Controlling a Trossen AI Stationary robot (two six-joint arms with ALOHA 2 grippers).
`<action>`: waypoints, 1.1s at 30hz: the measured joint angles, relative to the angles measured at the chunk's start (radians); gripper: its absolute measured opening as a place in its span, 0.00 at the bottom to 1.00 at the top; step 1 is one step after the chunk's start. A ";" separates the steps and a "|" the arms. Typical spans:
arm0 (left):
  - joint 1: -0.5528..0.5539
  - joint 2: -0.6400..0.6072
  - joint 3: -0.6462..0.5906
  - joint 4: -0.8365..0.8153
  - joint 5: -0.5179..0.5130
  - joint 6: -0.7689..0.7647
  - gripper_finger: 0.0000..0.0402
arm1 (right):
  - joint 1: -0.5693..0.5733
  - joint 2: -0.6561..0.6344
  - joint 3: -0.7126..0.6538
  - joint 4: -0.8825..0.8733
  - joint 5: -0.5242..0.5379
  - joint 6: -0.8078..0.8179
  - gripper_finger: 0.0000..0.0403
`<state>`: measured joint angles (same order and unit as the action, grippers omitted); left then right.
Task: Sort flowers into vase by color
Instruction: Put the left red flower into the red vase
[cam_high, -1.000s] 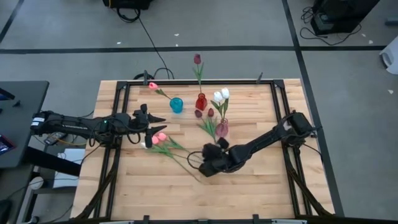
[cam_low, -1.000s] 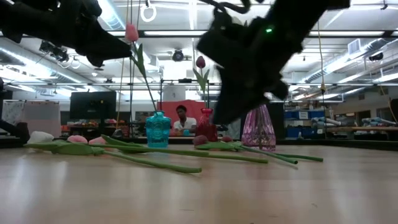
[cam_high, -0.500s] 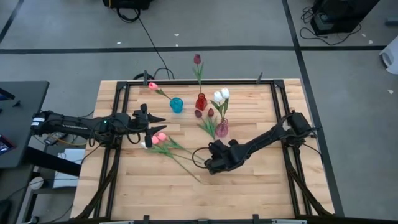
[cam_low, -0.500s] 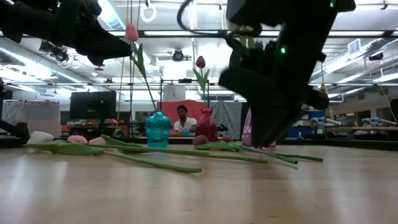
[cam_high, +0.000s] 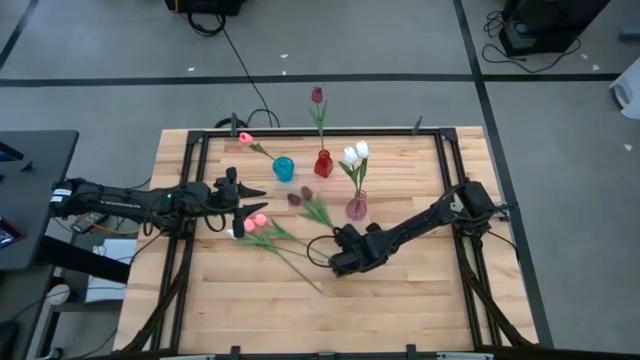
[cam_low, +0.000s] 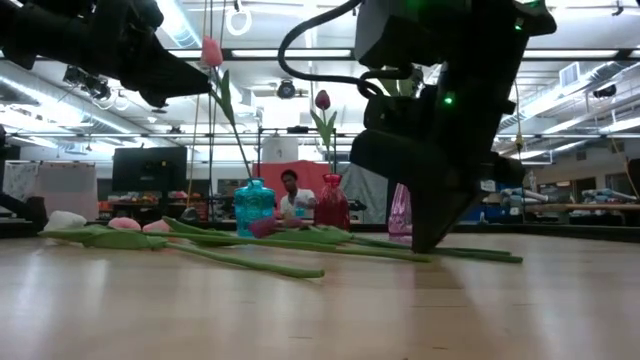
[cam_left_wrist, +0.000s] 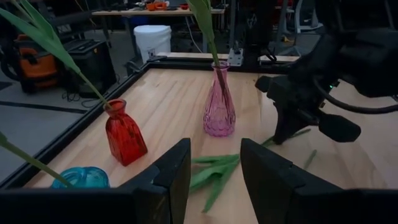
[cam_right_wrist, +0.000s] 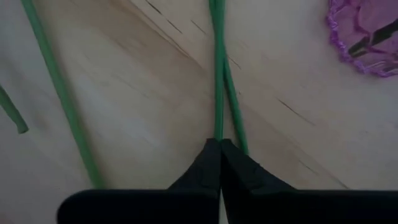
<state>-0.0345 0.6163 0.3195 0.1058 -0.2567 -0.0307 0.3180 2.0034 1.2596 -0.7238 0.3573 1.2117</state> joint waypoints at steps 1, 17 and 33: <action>0.000 0.000 0.000 0.000 0.000 0.000 0.36 | 0.000 -0.011 -0.003 -0.002 0.000 -0.008 0.03; 0.000 0.000 0.000 -0.023 0.061 -0.034 0.36 | 0.101 -0.272 -0.004 0.127 0.263 -0.219 0.01; -0.001 0.000 0.000 -0.044 0.183 -0.062 0.36 | 0.060 -0.098 -0.003 0.402 0.221 -0.309 0.07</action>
<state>-0.0353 0.6163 0.3195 0.0620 -0.0738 -0.0929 0.3784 1.9056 1.2564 -0.3219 0.5778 0.9023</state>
